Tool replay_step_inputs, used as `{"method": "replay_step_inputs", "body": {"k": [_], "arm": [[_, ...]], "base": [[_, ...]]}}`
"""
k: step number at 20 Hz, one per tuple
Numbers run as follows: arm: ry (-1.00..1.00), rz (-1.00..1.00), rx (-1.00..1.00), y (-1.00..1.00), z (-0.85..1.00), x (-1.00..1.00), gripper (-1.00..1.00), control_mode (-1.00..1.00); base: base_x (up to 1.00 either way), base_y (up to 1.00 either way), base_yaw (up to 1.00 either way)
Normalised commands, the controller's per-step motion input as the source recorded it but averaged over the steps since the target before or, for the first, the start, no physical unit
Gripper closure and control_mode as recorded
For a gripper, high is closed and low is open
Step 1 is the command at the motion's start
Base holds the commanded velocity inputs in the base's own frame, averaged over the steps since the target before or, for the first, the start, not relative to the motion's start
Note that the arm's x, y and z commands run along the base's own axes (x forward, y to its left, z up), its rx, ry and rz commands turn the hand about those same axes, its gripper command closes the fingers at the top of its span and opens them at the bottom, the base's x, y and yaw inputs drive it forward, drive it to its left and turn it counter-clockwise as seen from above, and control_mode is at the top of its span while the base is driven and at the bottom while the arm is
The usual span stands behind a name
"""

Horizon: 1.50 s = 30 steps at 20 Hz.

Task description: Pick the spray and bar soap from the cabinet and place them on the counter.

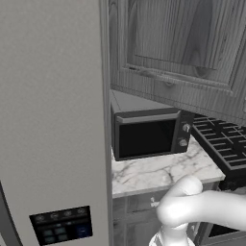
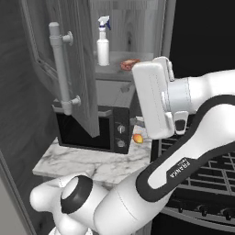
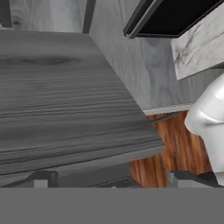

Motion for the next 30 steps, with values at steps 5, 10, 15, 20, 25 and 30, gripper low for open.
{"method": "replay_step_inputs", "body": {"k": [5,10,15,20,25,30], "arm": [[0.0,-0.05,0.0,0.0,-0.01,0.26,-1.0,-1.0],[-0.01,-0.03,0.0,0.07,0.0,0.15,-1.0,-1.0],[-0.03,0.0,0.0,0.3,-0.03,-0.11,-1.0,-1.0],[-0.01,0.0,0.0,0.33,-0.04,-0.15,-1.0,-1.0],[0.0,-0.02,0.0,0.31,-0.04,-0.1,-1.0,-1.0],[0.01,0.0,0.02,0.27,0.0,0.0,-1.0,-1.0]], "base": [[0.0,0.0,0.0],[0.0,0.0,0.0],[0.0,0.0,0.0],[0.0,0.0,0.0],[0.0,0.0,0.0],[0.0,0.0,0.0]]}}
